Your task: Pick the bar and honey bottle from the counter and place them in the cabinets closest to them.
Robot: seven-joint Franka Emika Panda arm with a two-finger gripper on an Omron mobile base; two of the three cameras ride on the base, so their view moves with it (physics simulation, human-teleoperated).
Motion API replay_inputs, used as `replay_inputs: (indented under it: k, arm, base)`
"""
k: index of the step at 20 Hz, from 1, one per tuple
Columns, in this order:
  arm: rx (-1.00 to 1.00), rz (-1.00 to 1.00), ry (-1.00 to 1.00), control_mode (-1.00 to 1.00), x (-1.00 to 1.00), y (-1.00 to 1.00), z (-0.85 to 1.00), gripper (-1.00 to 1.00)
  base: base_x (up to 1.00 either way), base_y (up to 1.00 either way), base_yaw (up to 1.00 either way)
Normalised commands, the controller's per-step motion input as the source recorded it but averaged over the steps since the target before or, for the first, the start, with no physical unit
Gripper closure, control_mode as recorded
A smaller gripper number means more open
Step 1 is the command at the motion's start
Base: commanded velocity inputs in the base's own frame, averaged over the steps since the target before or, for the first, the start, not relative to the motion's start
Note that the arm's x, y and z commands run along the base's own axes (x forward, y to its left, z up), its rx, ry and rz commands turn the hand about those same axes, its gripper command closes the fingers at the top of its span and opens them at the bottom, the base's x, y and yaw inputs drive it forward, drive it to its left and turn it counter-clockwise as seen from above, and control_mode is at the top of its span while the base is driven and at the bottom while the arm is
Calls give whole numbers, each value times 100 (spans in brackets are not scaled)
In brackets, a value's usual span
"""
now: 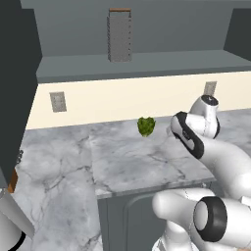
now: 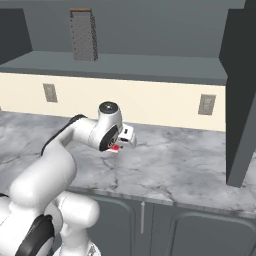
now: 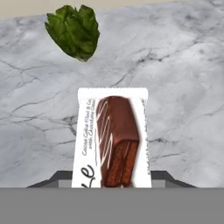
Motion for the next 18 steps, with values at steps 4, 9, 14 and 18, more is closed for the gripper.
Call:
replay_inputs:
  k: [4, 9, 14, 18]
  arm:
    - [0, -1, -6, -100, -17, 0, 53, 100]
    - [0, 0, -8, -100, -19, 0, 55, 100]
    - [0, 0, -7, -100, -16, 0, 60, 100]
    - [0, 0, -7, -100, -14, 0, 60, 100]
  base:
    - [0, 0, 0]
    - [0, 0, 0]
    - [0, 0, 0]
    - [0, 0, 0]
